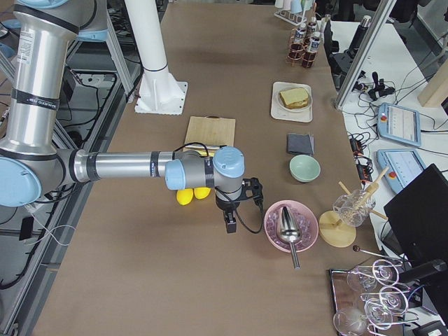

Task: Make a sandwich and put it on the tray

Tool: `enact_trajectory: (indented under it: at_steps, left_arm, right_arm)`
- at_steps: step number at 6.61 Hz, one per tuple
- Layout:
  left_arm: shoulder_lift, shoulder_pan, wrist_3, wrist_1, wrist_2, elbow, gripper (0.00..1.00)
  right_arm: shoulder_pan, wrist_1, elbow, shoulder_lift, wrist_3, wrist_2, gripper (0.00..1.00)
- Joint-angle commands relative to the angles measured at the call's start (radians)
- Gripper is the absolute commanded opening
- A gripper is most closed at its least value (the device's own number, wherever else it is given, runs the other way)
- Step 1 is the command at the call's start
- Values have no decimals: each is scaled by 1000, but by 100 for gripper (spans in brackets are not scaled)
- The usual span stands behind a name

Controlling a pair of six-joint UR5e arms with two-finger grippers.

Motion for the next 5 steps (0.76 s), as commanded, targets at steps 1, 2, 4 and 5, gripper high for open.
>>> enact_trajectory:
  at_steps: [1,2,4,5]
  left_arm:
    - [12,0,-1,1,-9,-3,97]
    - [10,1,-3,-1,-9,-1,97]
    - [12,1,-1,-4,-17,-14,98]
    - [6,3,-6,-1,-38,-11,97]
  right_arm:
    - [1,-1,-1,-9,-3,-5,100]
    - [1,1,3,-13,-3,-5,100]
    - [-1,-1,2,-15,-4,-4,100]
    - [-1,-1,2,-18,-4,-5,100]
